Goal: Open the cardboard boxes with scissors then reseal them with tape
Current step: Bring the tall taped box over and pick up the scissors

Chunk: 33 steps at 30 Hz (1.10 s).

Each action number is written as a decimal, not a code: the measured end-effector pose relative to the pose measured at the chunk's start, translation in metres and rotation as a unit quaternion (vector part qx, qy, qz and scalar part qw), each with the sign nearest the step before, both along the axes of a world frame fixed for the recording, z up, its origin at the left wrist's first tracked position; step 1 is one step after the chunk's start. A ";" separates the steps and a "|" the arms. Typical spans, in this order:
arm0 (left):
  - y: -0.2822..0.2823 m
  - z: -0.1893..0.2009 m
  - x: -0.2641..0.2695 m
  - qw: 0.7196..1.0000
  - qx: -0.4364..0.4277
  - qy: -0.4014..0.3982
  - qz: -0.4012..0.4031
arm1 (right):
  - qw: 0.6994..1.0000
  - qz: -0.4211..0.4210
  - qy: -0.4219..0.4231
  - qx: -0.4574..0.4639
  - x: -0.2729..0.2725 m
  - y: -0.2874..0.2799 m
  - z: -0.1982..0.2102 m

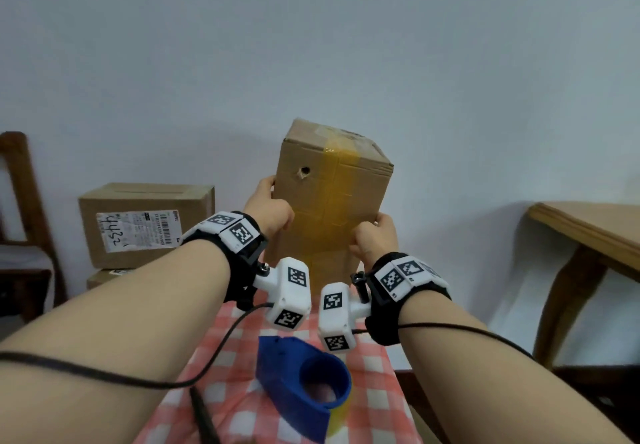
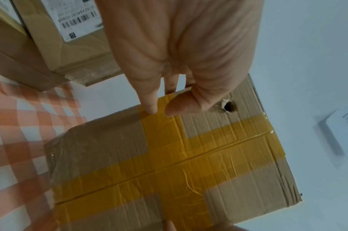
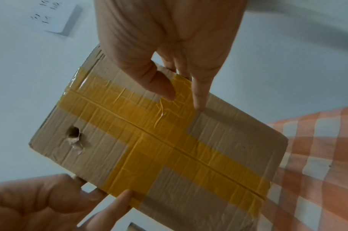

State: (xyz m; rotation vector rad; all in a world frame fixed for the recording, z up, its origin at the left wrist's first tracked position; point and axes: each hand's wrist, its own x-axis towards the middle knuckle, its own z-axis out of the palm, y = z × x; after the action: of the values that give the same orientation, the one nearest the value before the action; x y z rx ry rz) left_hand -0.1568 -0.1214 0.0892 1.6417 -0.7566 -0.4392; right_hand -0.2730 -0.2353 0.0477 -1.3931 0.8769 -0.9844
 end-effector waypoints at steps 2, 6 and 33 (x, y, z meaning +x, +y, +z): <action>0.018 0.012 -0.013 1.000 -0.005 -0.009 -0.003 | 1.000 -0.001 -0.011 -0.008 -0.013 0.017 0.015; 0.060 0.035 -0.040 0.999 -0.016 -0.049 -0.004 | 0.999 0.007 -0.021 -0.032 -0.042 0.054 0.043; 0.342 -0.011 -0.029 0.977 0.144 -0.057 0.149 | 0.949 0.212 0.157 -0.172 -0.013 0.281 0.029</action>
State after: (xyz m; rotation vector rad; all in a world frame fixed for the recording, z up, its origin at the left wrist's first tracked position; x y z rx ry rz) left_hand -0.1860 0.2210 0.0778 2.0299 -0.5353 -0.2481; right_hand -0.2865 0.0460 0.0766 -1.9783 0.6040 -0.6062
